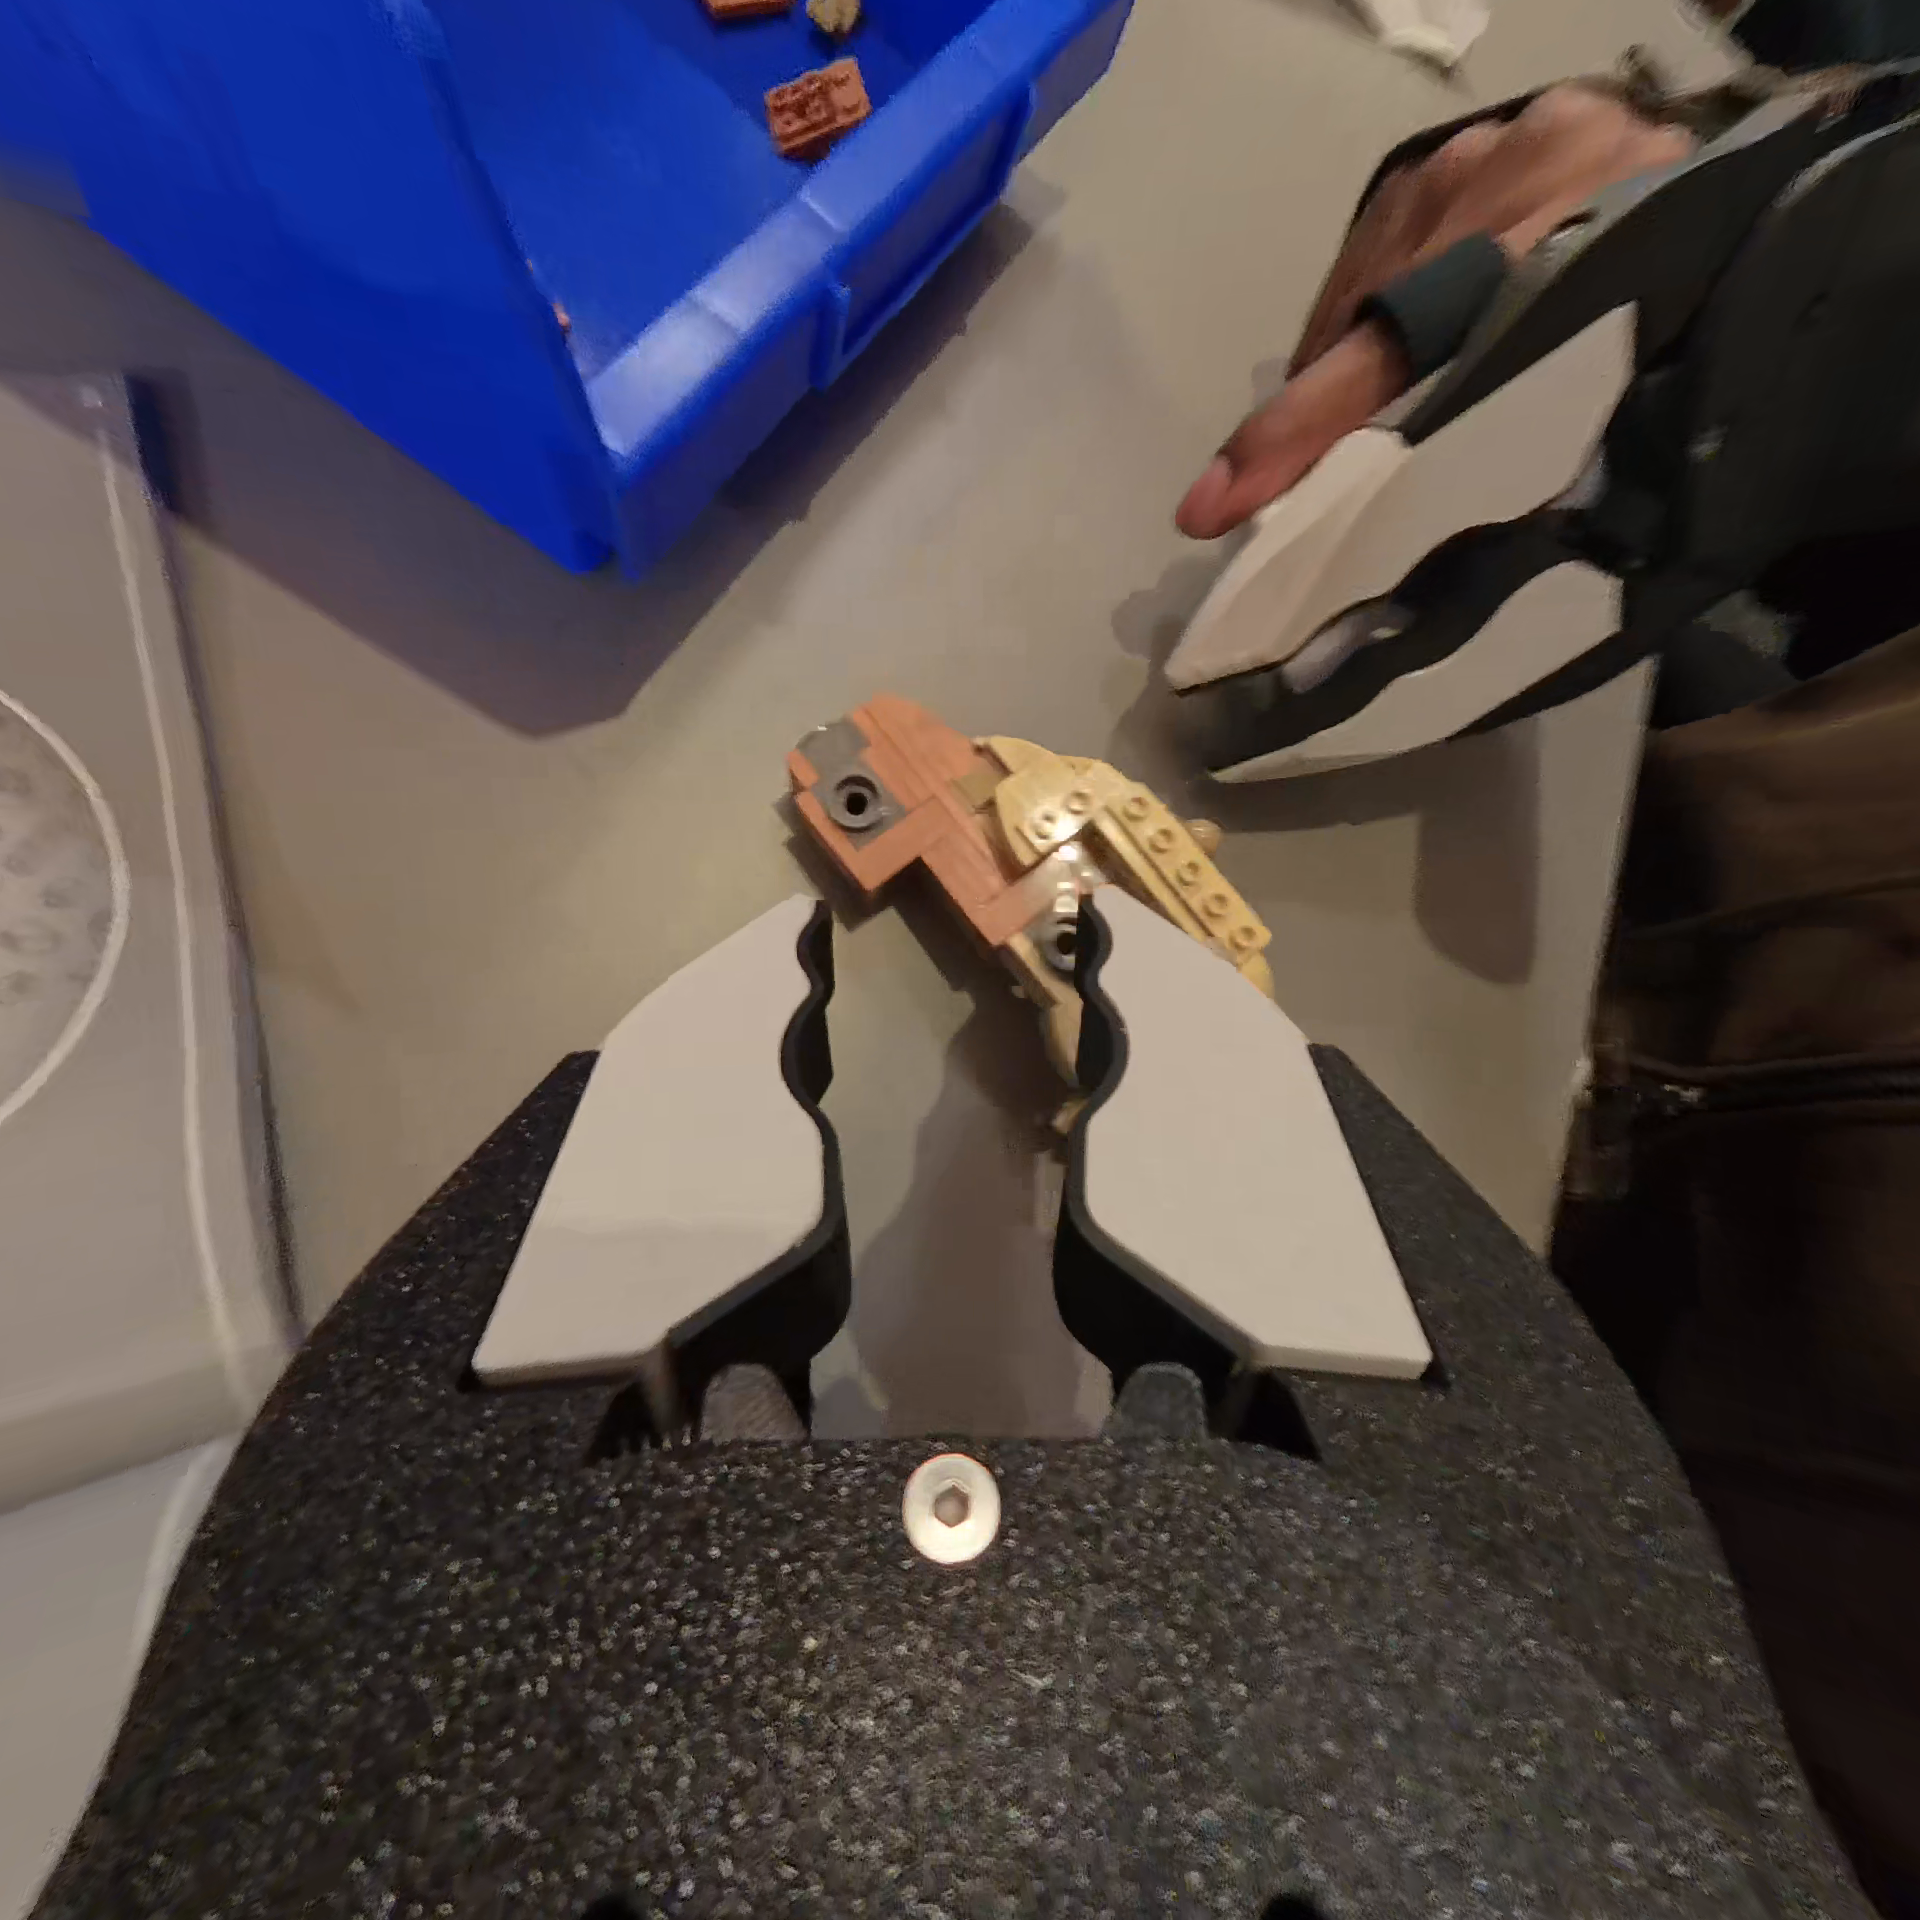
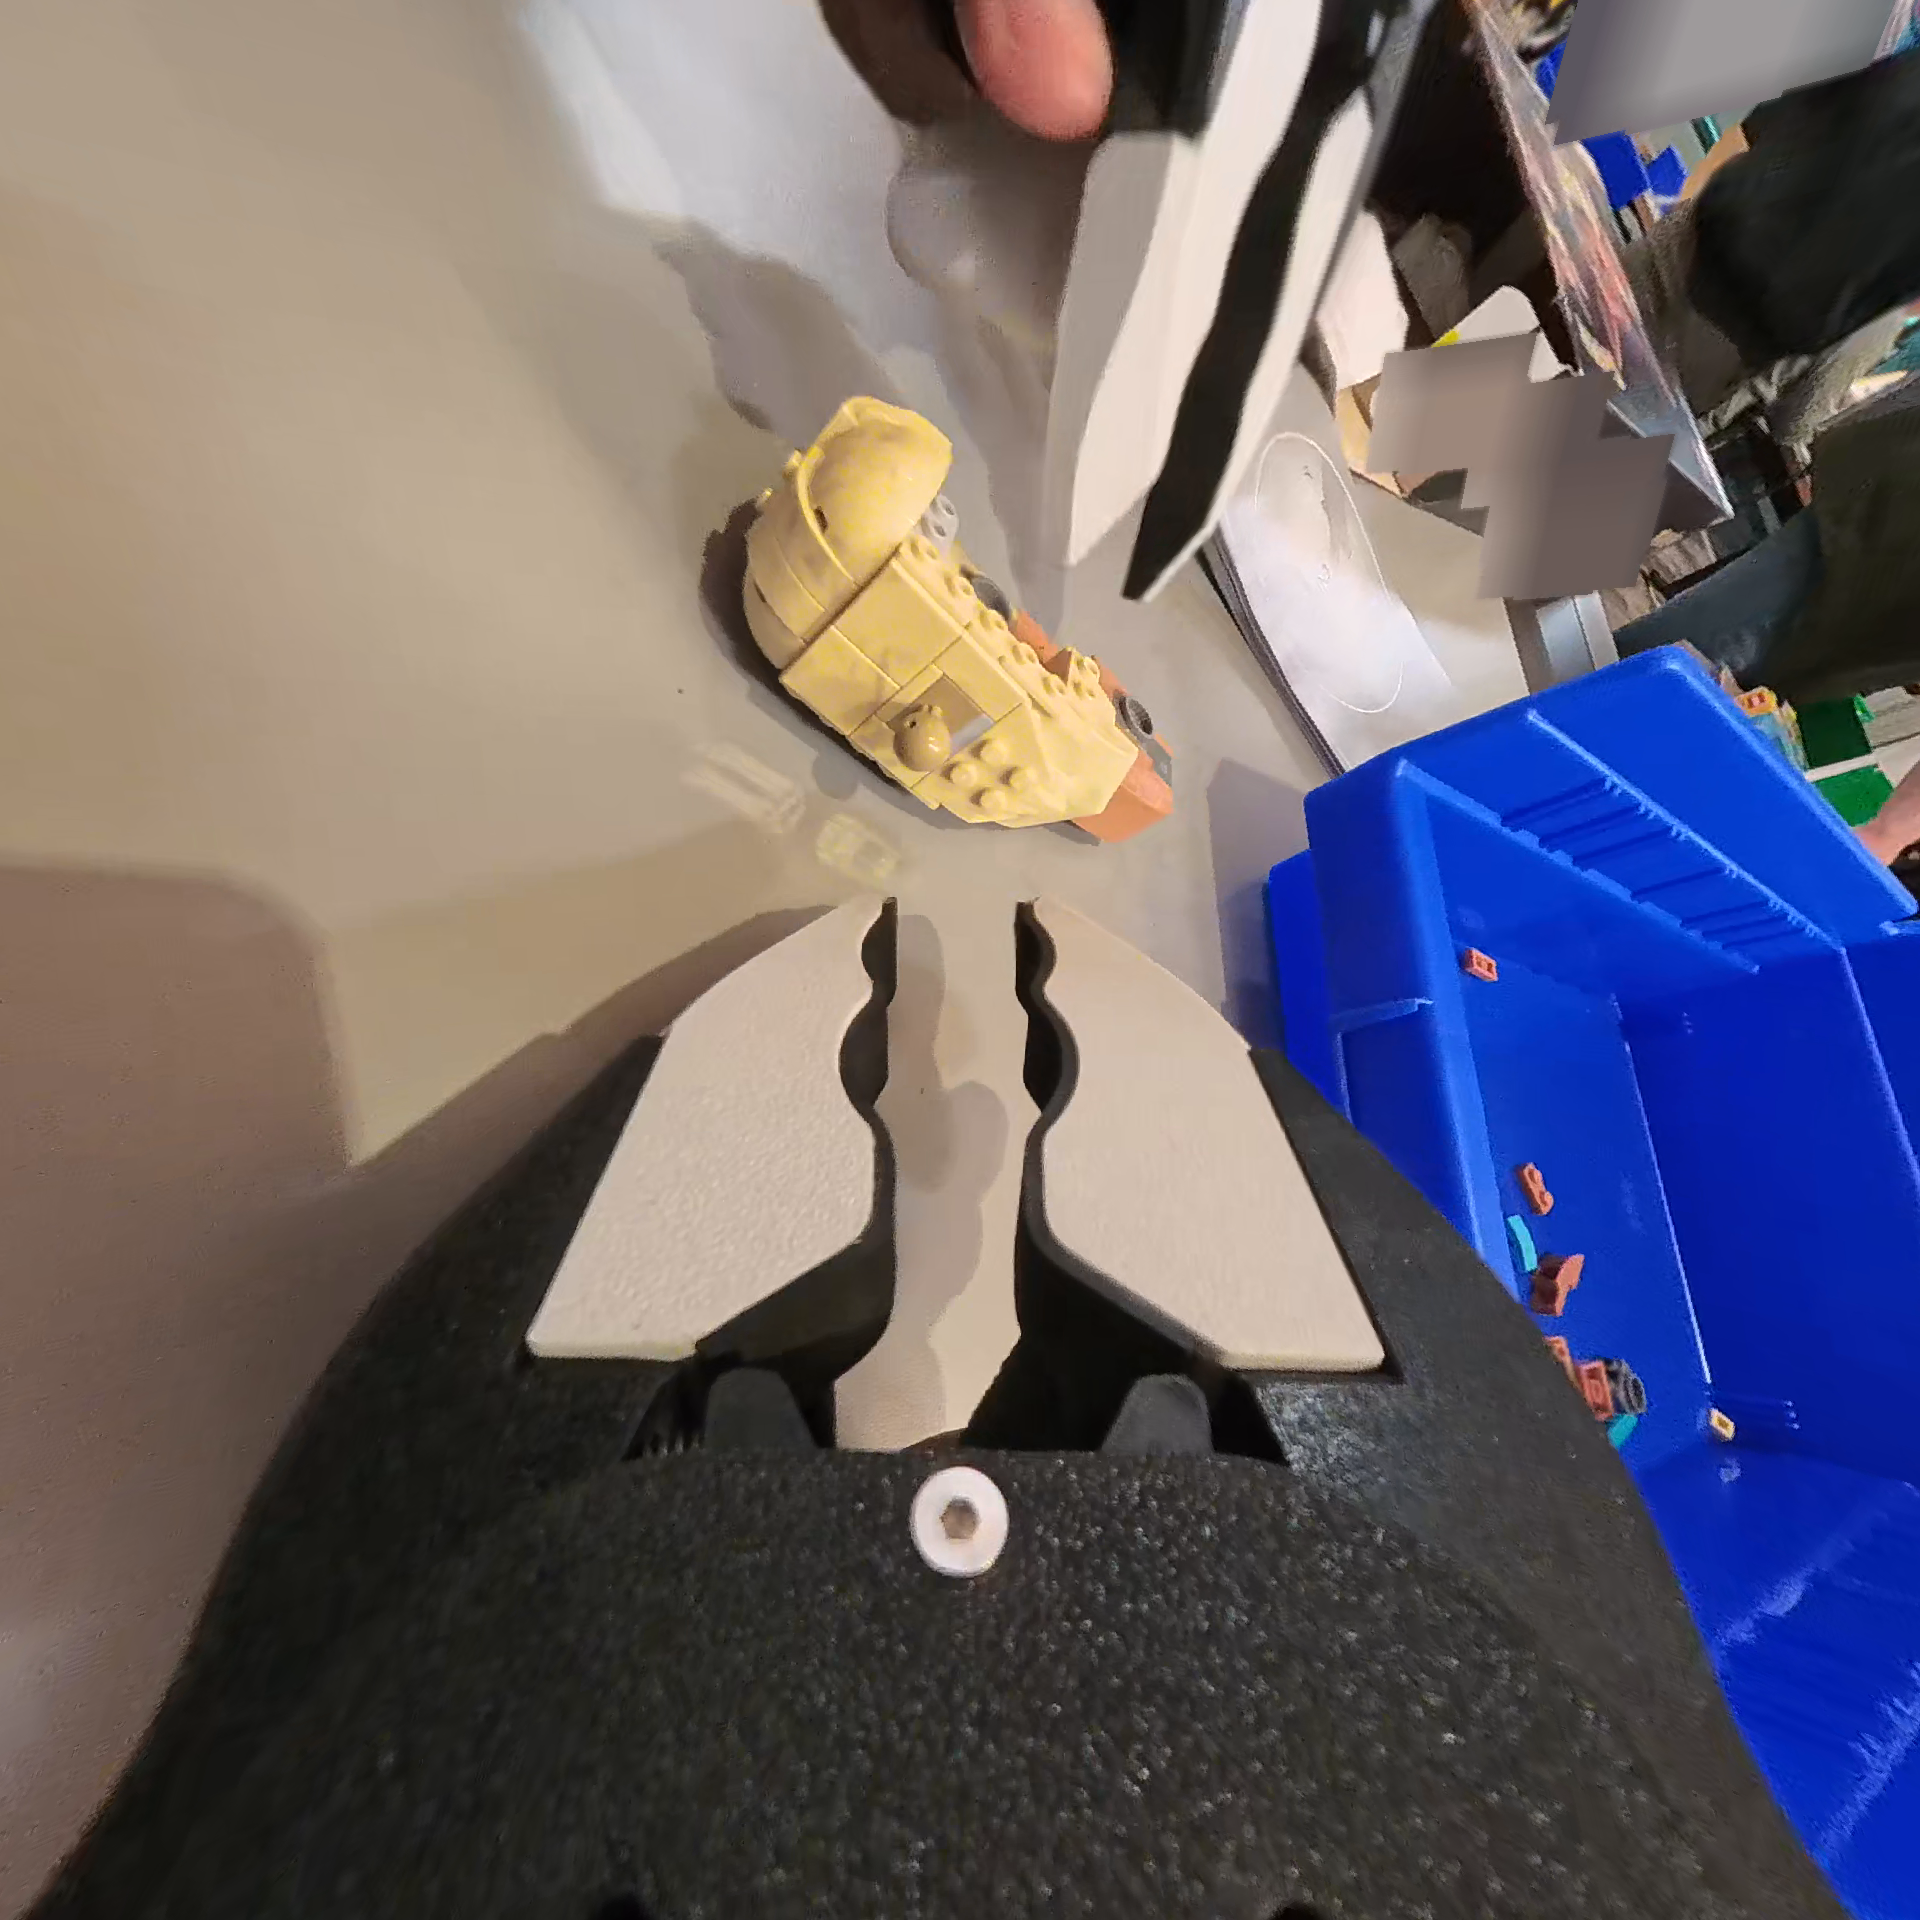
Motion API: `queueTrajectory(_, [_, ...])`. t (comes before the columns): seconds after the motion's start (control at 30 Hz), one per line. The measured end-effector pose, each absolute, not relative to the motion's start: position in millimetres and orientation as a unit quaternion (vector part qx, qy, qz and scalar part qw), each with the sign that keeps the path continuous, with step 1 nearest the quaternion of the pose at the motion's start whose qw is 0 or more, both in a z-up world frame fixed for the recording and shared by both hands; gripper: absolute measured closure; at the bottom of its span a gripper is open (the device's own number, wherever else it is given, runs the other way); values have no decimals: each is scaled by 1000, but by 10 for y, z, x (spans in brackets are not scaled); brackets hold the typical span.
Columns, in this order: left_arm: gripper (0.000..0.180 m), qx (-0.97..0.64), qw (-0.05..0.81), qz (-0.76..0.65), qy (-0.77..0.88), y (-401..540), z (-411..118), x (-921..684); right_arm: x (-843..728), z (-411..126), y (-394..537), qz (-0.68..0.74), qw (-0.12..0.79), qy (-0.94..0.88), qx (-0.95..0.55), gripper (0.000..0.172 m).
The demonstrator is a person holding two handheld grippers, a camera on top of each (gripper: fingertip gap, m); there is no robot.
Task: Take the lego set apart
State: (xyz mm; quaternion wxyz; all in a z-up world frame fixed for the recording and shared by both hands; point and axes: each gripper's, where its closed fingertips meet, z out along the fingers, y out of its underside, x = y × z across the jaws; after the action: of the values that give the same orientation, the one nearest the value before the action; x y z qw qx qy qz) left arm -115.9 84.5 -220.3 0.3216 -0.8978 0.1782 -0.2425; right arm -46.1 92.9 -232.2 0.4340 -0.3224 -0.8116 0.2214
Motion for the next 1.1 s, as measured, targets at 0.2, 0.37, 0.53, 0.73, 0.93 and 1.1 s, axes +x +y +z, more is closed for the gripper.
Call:
queueTrajectory(0.2, [122,-878,336,-307,149,627,-2097,-951,-530,-2315,949,215,452,-797,-338,150])
queueTrajectory(0.37, [116,-915,318,-168,181,532,-2295,-844,-539,-2300,1016,210,462,-789,-348,150])
queueTrajectory(0.53, [132,-893,321,-73,307,521,-2373,-860,-518,-2287,1100,214,459,-786,-355,149])
queueTrajectory(0.73, [132,-766,306,11,565,488,-2364,-952,-458,-2304,1197,264,405,-788,-381,141])
queueTrajectory(0.93, [132,-652,300,121,686,584,-2338,-867,-414,-2236,1271,392,268,-740,-476,135])
queueTrajectory(1.1, [132,-579,314,197,727,646,-2319,-806,-382,-2173,1133,463,176,-720,-487,135])
